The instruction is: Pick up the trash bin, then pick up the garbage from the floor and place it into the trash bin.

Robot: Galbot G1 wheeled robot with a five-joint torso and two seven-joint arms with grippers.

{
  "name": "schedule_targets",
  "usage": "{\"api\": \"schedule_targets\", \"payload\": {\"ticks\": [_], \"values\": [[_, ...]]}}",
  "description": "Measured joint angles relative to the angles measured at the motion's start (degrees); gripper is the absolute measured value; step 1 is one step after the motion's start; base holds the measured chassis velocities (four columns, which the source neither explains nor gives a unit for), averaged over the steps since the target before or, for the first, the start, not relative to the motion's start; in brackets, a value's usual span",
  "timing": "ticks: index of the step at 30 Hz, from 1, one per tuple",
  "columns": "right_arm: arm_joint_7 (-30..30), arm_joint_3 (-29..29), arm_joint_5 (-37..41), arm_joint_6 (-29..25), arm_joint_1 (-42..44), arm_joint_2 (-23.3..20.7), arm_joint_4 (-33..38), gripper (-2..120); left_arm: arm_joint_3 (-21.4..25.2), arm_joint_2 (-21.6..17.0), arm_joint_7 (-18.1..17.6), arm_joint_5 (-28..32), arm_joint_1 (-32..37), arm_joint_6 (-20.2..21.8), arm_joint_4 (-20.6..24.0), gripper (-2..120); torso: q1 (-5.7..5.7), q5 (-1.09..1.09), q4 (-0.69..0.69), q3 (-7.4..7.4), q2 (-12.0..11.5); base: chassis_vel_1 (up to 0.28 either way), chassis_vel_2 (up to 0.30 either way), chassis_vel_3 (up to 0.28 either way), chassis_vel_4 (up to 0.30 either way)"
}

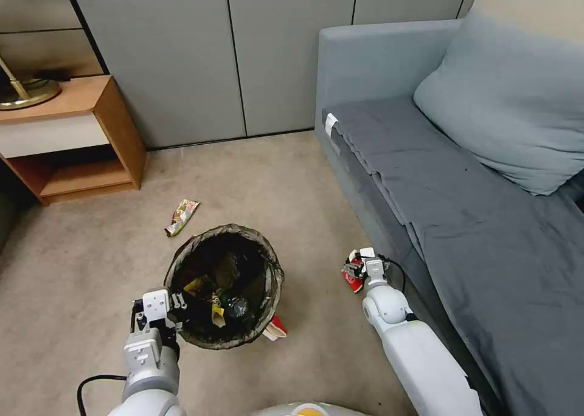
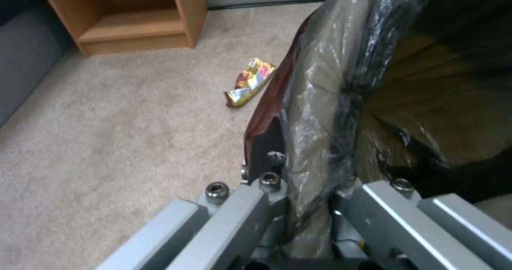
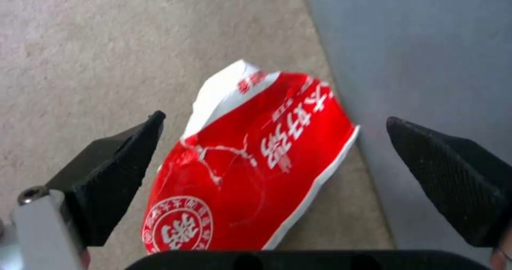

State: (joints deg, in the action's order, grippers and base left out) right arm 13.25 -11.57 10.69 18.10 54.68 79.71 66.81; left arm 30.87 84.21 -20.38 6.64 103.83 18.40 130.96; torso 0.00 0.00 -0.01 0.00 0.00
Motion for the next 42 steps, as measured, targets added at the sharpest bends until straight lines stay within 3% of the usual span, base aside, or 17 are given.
{"api": "schedule_targets", "payload": {"ticks": [18, 31, 34, 42], "values": [[-3.46, 0.36, -2.46, -1.17, -4.37, 2.18, -9.54, 99, 0.6, -0.09, 0.0, 0.01, 0.78, -0.49, 0.42, 0, 0.0, 0.0, 0.01, 0.0, 0.0, 0.0, 0.0, 0.0, 0.0], [-3.66, 0.46, -2.75, -2.78, -4.75, 2.04, -10.44, 54, 0.48, -0.27, -0.01, 0.36, -0.45, -0.16, -0.07, 0, 0.0, 0.0, 0.0, 0.0, 0.0, 0.0, 0.0, 0.0, 0.0], [-3.57, 0.46, -2.84, -3.26, -4.59, 2.09, -10.42, 38, 0.48, -0.41, -0.02, 0.47, -0.43, -0.11, -0.07, 0, 0.0, 0.0, 0.0, 0.0, 0.0, 0.0, 0.0, 0.0, 0.0], [-3.41, 0.42, -2.9, -3.93, -4.22, 2.08, -10.09, 15, 0.44, -0.48, -0.02, 0.5, -0.14, -0.09, -0.06, 0, 0.0, 0.0, 0.01, 0.0, 0.0, 0.0, 0.0, 0.0, 0.0]]}}
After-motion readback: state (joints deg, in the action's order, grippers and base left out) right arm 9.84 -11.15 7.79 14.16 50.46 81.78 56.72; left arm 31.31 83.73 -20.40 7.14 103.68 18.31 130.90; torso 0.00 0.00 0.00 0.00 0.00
